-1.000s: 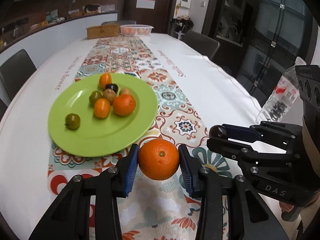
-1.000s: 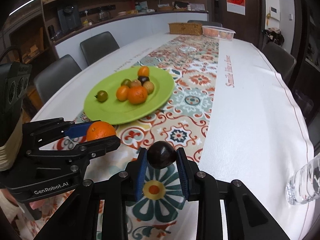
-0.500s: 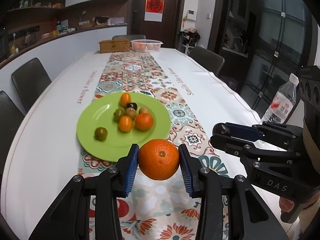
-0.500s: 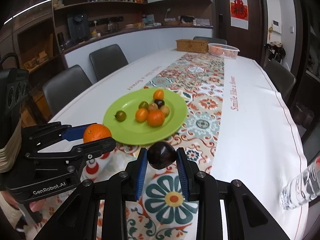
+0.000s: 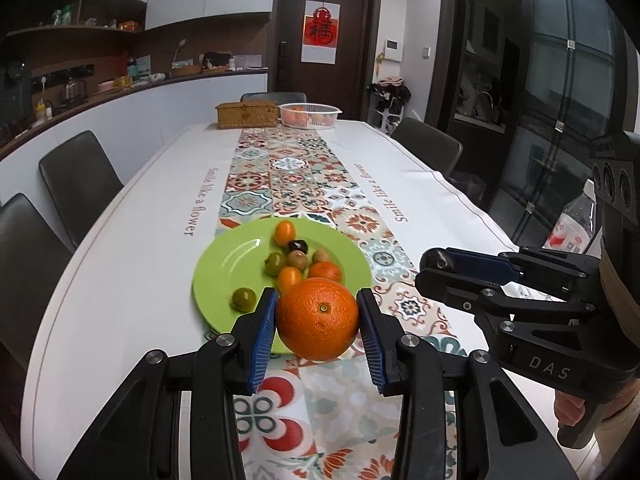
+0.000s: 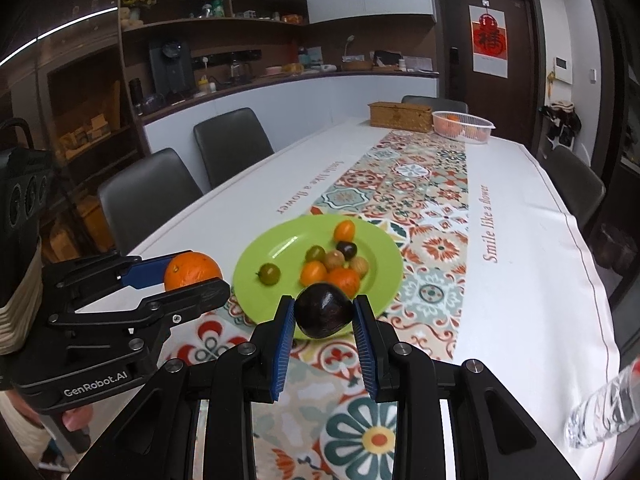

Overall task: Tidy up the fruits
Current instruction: 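Carry the mandarin and plum over the green plate with both tools, then lower the mandarin and plum onto the plate and open both tools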

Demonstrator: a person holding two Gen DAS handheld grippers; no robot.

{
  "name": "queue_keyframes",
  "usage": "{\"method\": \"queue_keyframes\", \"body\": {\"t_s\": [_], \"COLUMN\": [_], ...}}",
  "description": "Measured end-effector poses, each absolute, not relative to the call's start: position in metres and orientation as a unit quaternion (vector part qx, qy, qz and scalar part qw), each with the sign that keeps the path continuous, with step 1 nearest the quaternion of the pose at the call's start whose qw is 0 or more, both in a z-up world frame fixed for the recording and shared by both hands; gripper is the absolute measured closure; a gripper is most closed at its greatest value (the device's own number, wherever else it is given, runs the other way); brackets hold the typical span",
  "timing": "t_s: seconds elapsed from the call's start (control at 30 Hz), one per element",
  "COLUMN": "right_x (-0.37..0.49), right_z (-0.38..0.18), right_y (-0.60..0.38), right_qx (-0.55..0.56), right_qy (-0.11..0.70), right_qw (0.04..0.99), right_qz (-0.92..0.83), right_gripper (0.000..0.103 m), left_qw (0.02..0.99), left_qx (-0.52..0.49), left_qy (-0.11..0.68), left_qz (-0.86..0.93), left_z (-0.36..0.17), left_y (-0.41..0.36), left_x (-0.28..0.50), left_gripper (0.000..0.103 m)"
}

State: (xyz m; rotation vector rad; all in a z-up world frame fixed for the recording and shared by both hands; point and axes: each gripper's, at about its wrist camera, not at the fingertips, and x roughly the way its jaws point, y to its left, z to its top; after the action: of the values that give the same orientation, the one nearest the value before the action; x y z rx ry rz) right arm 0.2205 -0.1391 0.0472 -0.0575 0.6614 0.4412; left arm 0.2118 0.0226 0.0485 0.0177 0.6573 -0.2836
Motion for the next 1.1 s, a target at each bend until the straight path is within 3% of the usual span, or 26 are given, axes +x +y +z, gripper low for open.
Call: {"method": "queue_keyframes", "body": {"t_s": [1.1], "right_x": [0.313], "right_z": [-0.018], "right_y": [-0.073], "right_qx": [-0.01], "right_qy": [0.405], "right_qw": [0.891], "right_qz": [0.203], "right_gripper": [0.072], "left_qw": [0.922], "left_qx": [0.029], "left_qy": [0.363], "left_qz": [-0.132], "left_z": [-0.012], "left_y": [0.074], "left_x": [0.327], "left_gripper": [0.064]}}
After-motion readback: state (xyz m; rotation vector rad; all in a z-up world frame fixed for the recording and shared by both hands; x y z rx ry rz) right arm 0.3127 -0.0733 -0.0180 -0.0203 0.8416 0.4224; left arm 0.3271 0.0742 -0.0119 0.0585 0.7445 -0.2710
